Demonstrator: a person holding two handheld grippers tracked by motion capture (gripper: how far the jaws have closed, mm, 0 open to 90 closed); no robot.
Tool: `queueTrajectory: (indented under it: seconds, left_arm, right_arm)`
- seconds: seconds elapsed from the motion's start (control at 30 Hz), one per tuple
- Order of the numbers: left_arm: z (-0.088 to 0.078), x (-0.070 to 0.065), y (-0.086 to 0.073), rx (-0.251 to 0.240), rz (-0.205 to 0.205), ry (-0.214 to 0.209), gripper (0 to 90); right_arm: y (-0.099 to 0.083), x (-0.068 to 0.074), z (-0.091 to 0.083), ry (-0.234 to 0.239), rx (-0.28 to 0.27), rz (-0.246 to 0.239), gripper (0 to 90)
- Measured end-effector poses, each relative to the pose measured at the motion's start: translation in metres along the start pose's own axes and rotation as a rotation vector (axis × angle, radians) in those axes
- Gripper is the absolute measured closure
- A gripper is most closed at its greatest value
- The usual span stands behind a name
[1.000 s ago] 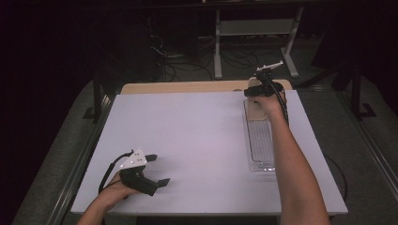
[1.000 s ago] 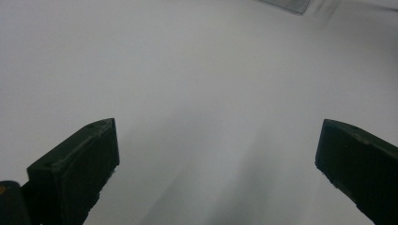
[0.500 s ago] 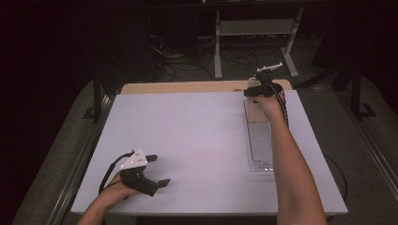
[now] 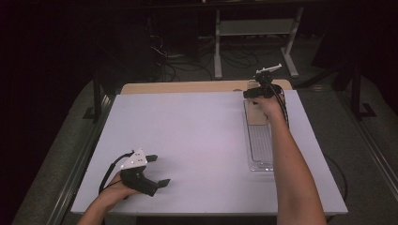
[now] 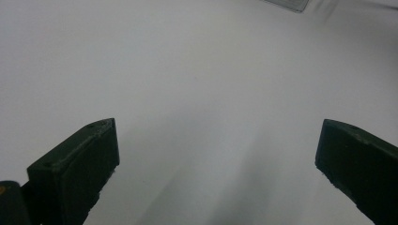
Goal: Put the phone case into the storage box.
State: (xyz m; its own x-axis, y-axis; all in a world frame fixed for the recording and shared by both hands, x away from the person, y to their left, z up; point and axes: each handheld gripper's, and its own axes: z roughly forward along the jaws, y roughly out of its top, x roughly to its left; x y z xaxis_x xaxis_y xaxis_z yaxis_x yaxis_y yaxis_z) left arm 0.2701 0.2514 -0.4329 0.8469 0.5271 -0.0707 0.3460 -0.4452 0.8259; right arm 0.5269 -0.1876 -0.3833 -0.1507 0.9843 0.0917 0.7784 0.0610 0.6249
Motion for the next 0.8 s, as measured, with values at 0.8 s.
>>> queueTrajectory:
  seconds: [0.8]
  left_arm:
    - [0.0,0.0,0.0,0.007,0.001,0.002,0.0]
  right_arm:
    - [0.004,-0.002,-0.021,0.031,-0.062,0.011,5.0]
